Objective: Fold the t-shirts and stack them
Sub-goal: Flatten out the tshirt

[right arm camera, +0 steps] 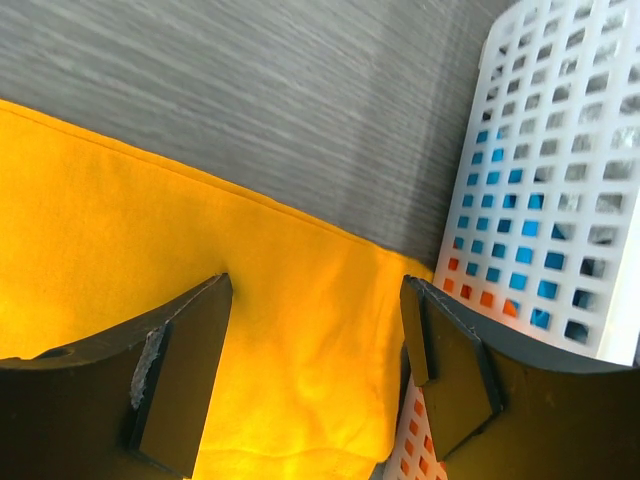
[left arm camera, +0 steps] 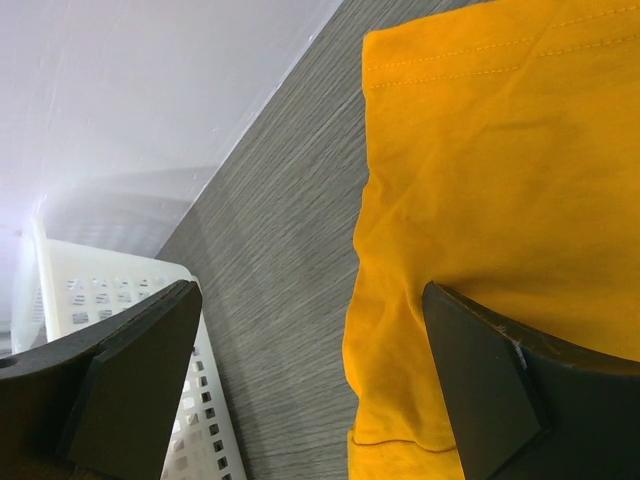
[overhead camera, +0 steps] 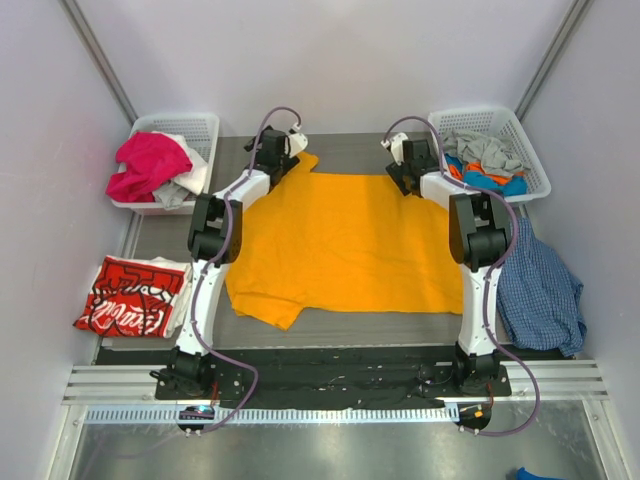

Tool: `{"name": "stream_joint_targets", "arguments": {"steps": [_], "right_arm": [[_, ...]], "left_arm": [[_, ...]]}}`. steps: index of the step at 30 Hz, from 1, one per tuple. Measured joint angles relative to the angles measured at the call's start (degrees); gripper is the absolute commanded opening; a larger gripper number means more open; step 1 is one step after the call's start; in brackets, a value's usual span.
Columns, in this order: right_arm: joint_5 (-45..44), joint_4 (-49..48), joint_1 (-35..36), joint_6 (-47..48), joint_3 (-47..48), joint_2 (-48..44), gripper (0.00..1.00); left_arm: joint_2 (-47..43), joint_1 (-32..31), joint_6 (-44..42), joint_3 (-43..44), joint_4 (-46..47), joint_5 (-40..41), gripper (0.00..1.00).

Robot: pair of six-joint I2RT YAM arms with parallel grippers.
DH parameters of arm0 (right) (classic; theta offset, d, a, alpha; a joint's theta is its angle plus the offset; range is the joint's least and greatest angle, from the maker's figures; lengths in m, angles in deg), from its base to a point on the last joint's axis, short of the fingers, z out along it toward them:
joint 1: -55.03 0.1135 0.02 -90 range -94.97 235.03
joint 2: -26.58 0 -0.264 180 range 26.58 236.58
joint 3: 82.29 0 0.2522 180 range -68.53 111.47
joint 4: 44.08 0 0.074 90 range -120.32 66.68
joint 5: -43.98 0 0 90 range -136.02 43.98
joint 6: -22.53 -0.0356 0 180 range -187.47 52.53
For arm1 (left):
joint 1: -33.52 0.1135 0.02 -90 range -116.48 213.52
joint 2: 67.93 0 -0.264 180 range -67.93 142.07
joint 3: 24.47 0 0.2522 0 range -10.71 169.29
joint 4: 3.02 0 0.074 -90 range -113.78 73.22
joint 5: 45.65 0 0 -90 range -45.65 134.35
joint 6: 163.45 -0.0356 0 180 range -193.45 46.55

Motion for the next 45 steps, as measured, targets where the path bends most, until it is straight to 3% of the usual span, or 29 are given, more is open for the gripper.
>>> {"name": "stream_joint_targets", "arguments": {"steps": [33, 45], "right_arm": [[-2.7, 1.8, 3.2, 1.6, 18.2, 11.8, 0.78], [-4.7, 2.6, 3.2, 1.5, 19.8, 12.6, 0.79]], "left_arm": [[6.1, 4.7, -3.8, 8.8, 1.1, 2.7, 0.99], [8.9, 4.6, -3.1, 13.2, 1.5, 5.3, 0.99]]}}
